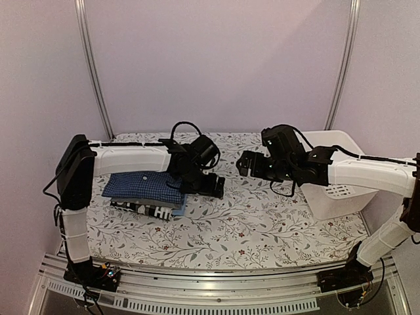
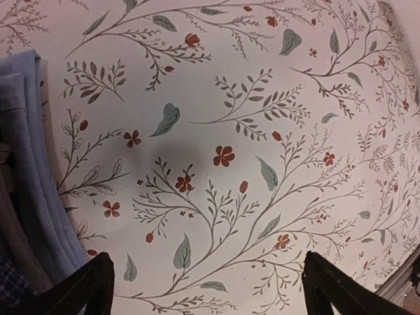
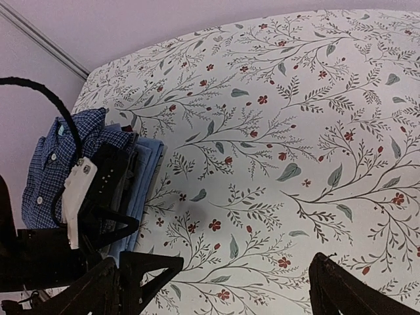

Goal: Fold and stack the long sleeve shirts
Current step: Move the square-folded shirt to the corner of the board.

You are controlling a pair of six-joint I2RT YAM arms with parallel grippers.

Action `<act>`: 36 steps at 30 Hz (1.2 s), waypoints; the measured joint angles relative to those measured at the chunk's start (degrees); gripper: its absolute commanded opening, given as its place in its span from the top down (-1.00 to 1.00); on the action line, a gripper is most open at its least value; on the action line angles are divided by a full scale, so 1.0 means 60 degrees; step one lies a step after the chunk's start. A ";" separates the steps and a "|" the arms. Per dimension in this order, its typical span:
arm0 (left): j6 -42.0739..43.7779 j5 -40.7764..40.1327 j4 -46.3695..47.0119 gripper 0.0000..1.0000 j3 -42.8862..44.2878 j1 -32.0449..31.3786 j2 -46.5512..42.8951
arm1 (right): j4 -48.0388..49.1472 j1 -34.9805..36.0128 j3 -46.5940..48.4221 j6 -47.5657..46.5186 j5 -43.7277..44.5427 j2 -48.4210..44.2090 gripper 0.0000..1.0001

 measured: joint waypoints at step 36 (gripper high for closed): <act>0.0892 -0.0084 0.1934 -0.99 -0.2291 0.2747 0.0208 | -0.0433 0.0000 -0.0484 0.0353 0.0259 -0.0317 -0.98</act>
